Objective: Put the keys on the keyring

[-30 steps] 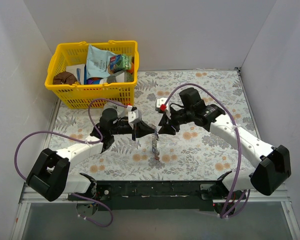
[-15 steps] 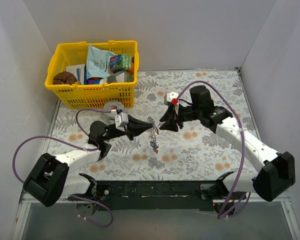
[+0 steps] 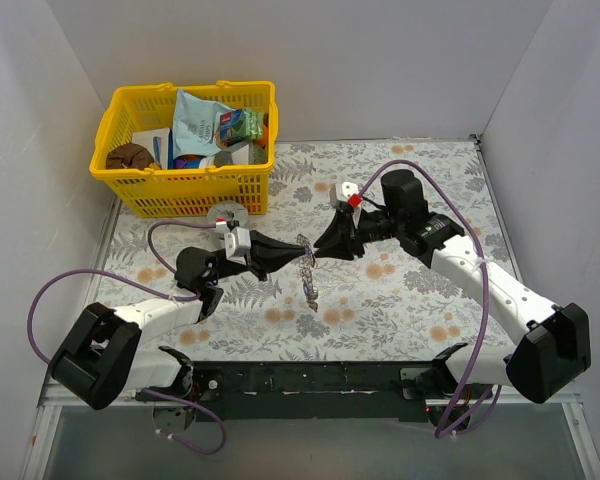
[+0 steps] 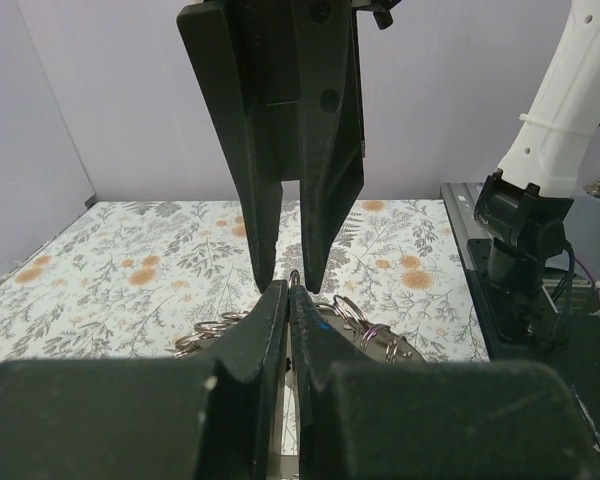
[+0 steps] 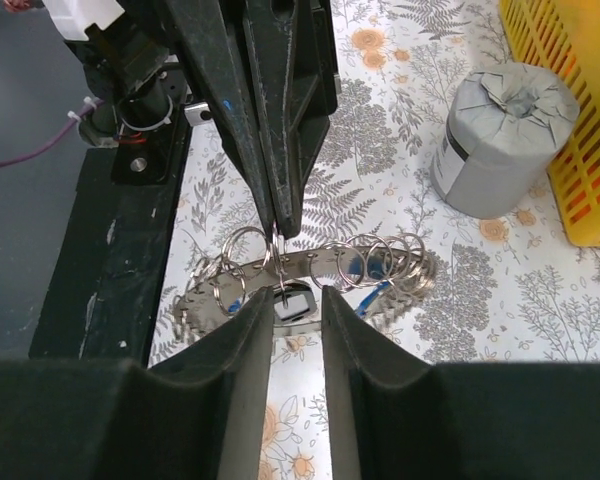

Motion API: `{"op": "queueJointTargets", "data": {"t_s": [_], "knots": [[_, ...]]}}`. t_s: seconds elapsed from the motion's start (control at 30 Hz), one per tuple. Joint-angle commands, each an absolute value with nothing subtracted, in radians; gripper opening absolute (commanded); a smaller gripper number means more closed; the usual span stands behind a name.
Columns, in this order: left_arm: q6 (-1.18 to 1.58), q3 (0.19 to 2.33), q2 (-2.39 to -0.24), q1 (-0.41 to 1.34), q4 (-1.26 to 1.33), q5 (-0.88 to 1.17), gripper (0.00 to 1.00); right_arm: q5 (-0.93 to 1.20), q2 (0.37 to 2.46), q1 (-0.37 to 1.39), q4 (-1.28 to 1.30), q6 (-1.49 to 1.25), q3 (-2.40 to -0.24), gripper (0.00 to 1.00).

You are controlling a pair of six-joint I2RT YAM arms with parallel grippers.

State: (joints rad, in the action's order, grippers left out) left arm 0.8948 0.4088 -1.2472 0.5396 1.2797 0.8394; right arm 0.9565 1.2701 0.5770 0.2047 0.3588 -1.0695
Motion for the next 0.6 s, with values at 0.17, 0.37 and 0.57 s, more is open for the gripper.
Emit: {"op": "queueJointTargets", "data": {"t_s": [0.17, 0.37, 0.57], "knots": [[0.897, 0.442, -1.238, 0.537, 1.318, 0.842, 0.00, 1.022, 1.272, 0.589, 0.160, 0.331, -1.069, 0.02], [0.894, 0.440, -1.229, 0.537, 1.310, 0.844, 0.00, 1.023, 1.287, 0.589, 0.184, 0.351, -1.072, 0.01], [0.907, 0.439, -1.223, 0.538, 1.328, 0.844, 0.00, 1.017, 1.296, 0.589, 0.201, 0.371, -1.068, 0.01]]}}
